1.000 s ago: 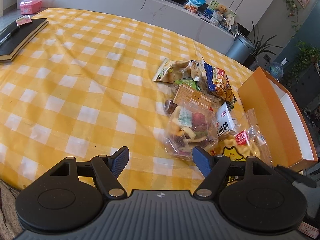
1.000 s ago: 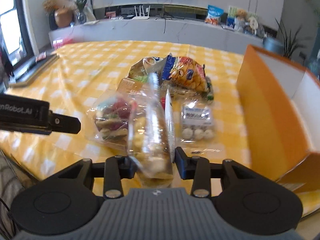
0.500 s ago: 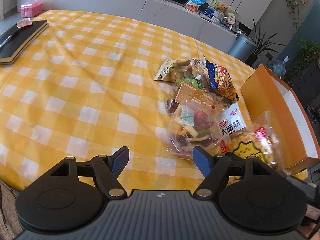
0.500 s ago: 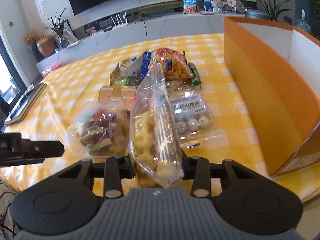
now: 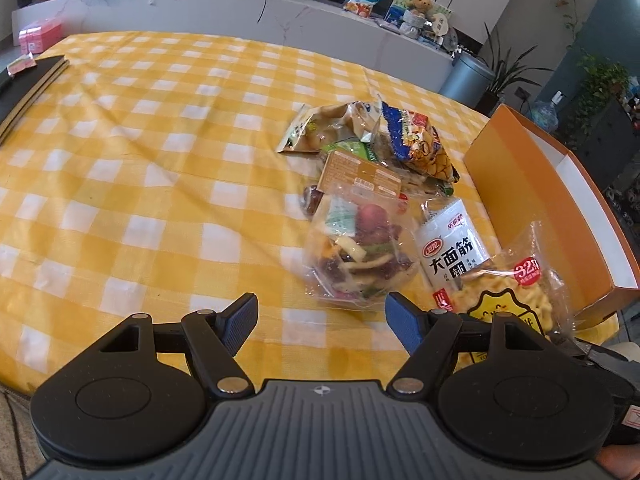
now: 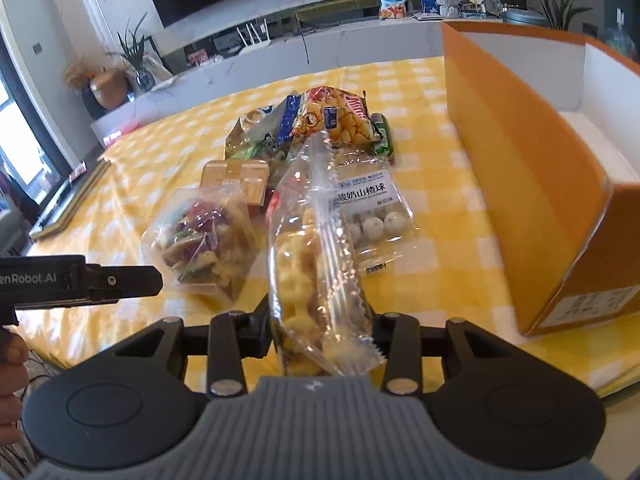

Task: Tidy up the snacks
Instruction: 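Lift the puffs bag out of the pile with the right gripper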

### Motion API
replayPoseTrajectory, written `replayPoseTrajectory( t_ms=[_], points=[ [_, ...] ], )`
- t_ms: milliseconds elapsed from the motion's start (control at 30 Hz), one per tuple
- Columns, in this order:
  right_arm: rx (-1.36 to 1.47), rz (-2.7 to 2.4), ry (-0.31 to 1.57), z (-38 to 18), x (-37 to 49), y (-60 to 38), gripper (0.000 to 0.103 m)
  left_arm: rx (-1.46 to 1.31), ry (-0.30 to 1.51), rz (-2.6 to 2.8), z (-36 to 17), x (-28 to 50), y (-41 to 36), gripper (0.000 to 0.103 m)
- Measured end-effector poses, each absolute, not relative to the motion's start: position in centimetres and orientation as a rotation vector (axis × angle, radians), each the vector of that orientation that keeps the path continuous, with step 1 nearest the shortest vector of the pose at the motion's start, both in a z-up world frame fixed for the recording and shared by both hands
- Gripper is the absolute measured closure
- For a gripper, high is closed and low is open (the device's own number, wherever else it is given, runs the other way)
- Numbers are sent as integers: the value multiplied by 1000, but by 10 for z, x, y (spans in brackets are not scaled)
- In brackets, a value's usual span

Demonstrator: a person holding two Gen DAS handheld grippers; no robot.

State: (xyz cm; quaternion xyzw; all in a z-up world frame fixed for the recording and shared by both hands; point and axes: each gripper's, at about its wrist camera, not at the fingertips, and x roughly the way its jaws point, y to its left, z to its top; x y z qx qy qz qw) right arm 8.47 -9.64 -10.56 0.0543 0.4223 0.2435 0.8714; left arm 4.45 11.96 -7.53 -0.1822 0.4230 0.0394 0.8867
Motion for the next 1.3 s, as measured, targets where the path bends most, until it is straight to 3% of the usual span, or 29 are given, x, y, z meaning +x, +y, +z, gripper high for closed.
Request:
replayPoseTrajectory(
  t_ms=[400,533,733,1100,1300],
  points=[
    [25,504,834,-87,71,-108,59,-283,829,126,-62,48,104,17],
    [98,532,860,-81,73,-123,66,-229,827,114,-58,47,91,17],
    [191,634,894,-79,69,-133,66,-236,839,144,-52,50,87,17],
    [53,745,675,-57,41,-109,64,-246,816,179,-45,47,98,17],
    [37,773,740,-72,46,-97,64,-262,818,175,-47,46,103,17]
  ],
)
